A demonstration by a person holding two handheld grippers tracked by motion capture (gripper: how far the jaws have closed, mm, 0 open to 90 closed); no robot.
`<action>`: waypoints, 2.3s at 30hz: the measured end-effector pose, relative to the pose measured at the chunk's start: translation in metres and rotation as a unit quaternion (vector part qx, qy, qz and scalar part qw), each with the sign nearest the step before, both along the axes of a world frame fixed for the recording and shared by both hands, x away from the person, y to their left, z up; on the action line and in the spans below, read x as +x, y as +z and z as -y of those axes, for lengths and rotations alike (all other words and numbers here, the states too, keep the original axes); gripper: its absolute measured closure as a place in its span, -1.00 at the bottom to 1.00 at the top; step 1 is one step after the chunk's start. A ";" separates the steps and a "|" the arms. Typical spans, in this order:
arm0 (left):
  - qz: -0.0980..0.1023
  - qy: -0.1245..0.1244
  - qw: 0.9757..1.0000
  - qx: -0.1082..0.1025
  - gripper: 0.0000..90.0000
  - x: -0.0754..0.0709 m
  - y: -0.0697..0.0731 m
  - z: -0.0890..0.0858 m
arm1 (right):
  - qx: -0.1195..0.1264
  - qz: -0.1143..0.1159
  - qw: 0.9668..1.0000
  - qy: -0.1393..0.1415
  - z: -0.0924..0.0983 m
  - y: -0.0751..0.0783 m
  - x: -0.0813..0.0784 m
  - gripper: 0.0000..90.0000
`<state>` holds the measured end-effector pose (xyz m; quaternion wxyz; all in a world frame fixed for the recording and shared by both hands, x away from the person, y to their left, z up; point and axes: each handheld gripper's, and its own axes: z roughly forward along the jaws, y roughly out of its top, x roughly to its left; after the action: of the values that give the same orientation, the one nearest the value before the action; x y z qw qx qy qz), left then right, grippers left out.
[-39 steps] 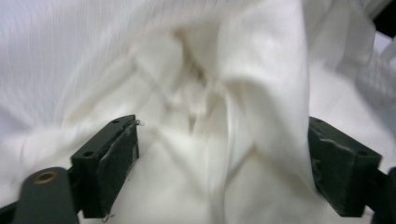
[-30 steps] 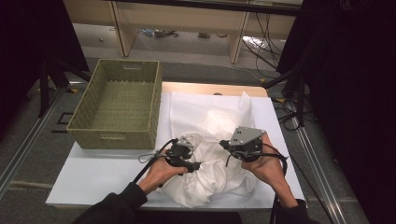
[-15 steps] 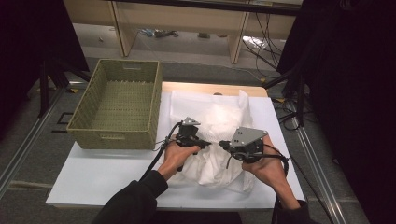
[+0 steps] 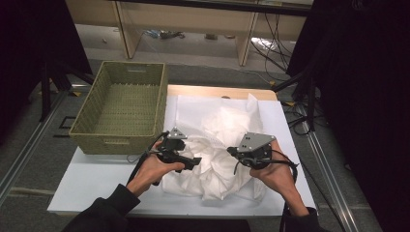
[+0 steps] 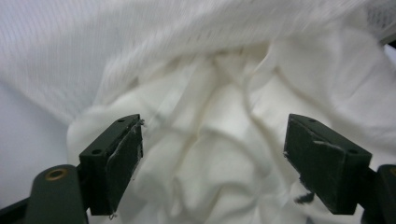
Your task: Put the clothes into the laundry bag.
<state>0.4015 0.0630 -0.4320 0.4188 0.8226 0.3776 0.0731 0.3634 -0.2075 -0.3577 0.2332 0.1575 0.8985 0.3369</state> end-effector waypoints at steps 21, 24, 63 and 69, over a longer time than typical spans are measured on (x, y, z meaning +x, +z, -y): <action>0.018 -0.074 0.996 -0.051 0.74 0.018 0.003 0.067 | -0.004 -0.004 1.000 0.005 -0.003 0.002 -0.002 1.00; 0.044 -0.048 0.998 0.009 0.73 0.046 -0.007 0.067 | -0.001 -0.005 1.000 0.009 -0.003 0.005 -0.007 1.00; 0.030 0.020 0.999 -0.005 0.63 0.049 -0.035 0.087 | -0.005 -0.026 1.000 -0.001 0.005 -0.006 -0.001 1.00; 0.022 -0.009 1.000 0.015 -0.17 0.022 -0.032 0.058 | -0.003 -0.037 0.999 -0.016 0.012 -0.012 0.003 1.00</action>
<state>0.4239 0.0051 -0.4640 0.4150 0.8304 0.3600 0.0928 0.3666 -0.2197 -0.3698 0.2054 0.1841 0.9048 0.3245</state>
